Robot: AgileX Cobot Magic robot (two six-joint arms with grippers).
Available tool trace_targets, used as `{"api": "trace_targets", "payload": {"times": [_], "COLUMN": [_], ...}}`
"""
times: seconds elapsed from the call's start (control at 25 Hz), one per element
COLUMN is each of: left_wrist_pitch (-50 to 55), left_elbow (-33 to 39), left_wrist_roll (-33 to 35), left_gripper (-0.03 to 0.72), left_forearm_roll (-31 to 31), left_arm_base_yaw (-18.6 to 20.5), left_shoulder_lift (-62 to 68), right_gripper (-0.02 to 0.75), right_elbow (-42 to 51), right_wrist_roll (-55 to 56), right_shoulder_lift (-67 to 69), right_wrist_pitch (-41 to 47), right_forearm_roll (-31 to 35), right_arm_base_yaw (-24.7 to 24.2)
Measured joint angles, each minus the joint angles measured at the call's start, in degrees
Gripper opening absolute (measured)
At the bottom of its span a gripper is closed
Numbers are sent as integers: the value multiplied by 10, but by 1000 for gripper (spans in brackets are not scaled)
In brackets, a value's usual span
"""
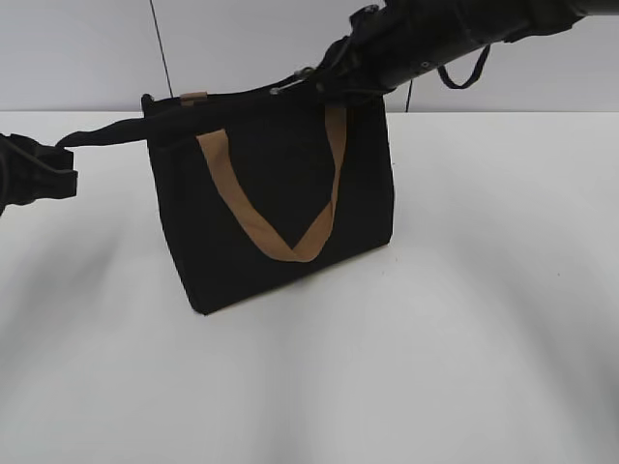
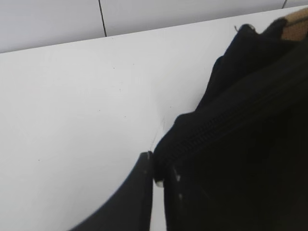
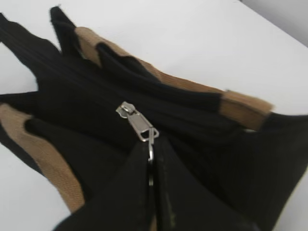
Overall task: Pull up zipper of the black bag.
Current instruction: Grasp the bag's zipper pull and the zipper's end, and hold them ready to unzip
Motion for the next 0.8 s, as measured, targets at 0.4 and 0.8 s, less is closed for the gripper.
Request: {"api": "trace_targets", "payload": {"times": [0.4, 0.8], "left_wrist_pitch": [1, 36], "left_elbow": [0, 0], "left_wrist_roll": [0, 0], "left_gripper": [27, 489], "left_forearm_roll": [-2, -70], "left_arm_base_yaw": [-1, -30], "left_shoulder_lift": [0, -21], "right_gripper": [-15, 519], "right_elbow": [1, 0], "right_wrist_roll": [17, 34], "right_shoulder_lift": [0, -51], "right_wrist_pitch": [-3, 13], "right_forearm_roll": [-1, -35], "right_arm_base_yaw": [-65, -58]}}
